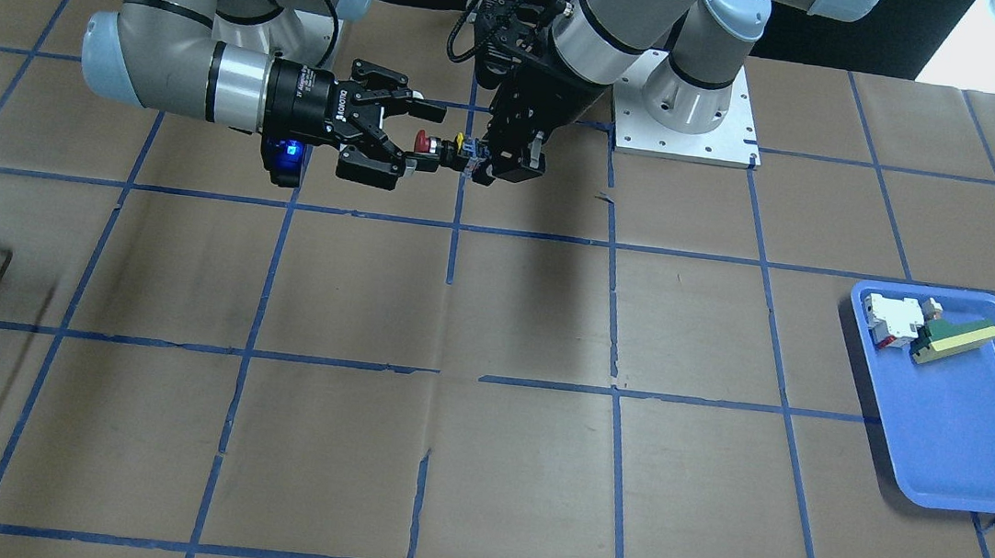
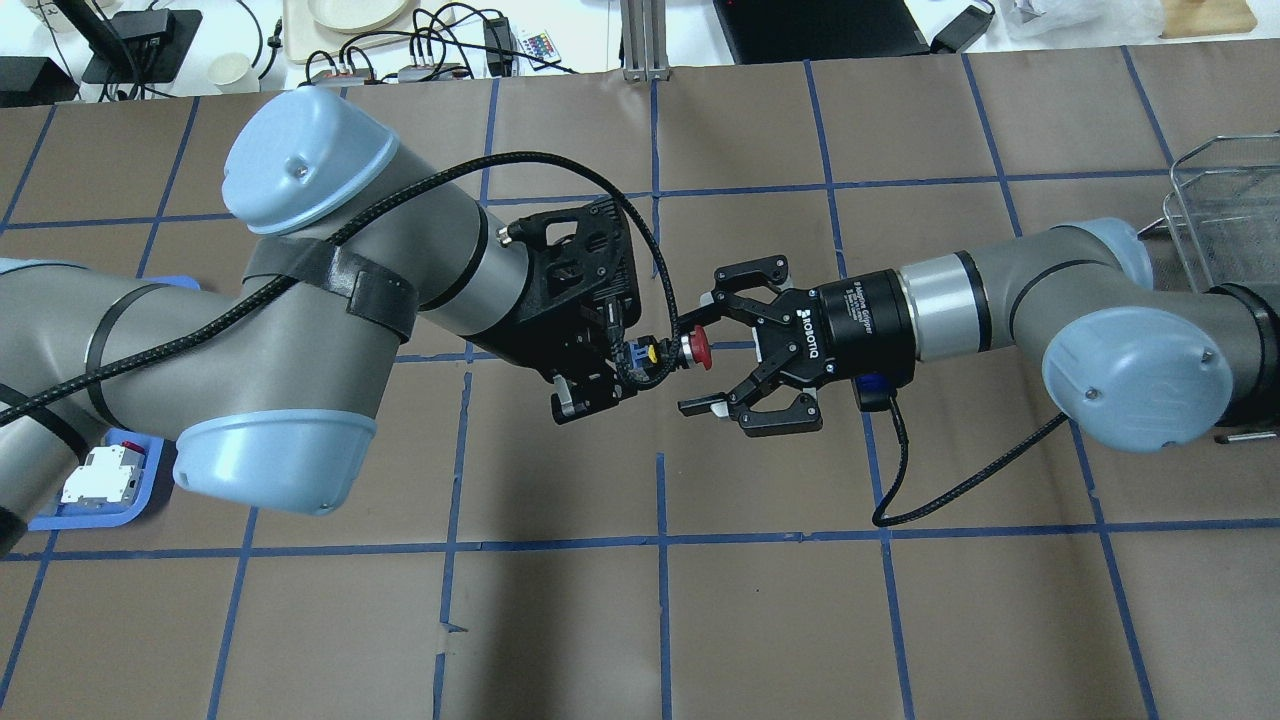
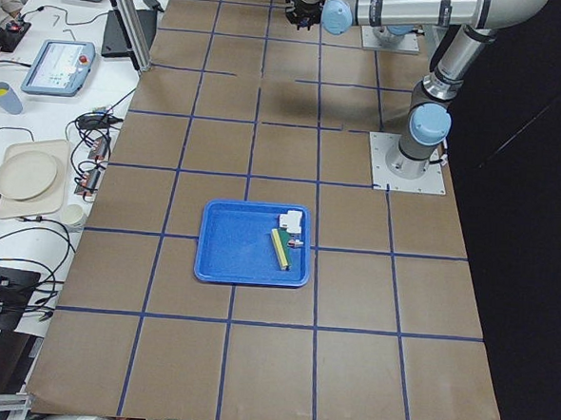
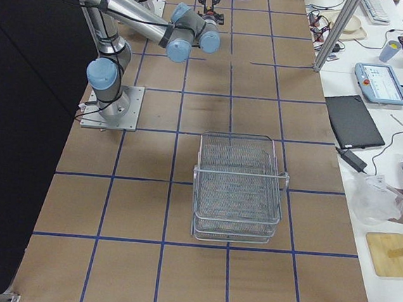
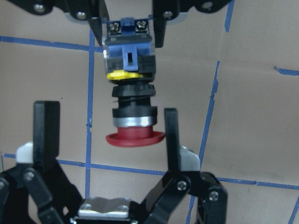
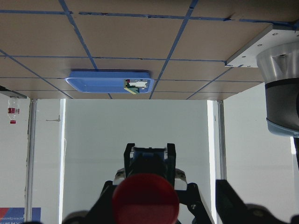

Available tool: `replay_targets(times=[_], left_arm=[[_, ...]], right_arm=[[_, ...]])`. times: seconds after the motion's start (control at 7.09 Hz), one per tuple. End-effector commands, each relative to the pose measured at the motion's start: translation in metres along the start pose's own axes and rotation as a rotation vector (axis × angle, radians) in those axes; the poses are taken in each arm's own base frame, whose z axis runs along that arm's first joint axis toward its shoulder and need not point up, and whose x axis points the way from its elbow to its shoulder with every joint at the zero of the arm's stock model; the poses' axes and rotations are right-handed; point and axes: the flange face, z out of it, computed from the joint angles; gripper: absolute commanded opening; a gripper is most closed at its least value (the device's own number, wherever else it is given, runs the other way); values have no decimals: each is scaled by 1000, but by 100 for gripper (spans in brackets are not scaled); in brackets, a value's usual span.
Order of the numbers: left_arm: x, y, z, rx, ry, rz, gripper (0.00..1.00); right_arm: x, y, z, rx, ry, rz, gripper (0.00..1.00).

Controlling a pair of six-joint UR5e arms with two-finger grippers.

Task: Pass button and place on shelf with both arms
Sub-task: 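Close the right gripper on the button and open the left gripper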

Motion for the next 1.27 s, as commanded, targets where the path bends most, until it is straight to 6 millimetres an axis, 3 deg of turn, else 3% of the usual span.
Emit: replay_targets(times=[0.0, 0.28, 0.71, 0.99, 1.13], left_arm=[[0, -1, -1, 1, -3, 1, 38], [1, -2, -2, 1, -6, 4, 52], [0, -3, -4, 8, -22, 2, 67], [0, -3, -4, 7, -25, 8, 100], [0, -3, -4, 5, -24, 5, 100]], right_arm=[[0, -1, -2, 1, -3, 4, 26], [-1, -1, -3, 1, -4, 12, 8], [-16, 21, -13, 12, -18, 54, 4], [-18, 19, -19, 15, -30, 57, 4], [-17, 10, -32, 74, -17, 66, 4]])
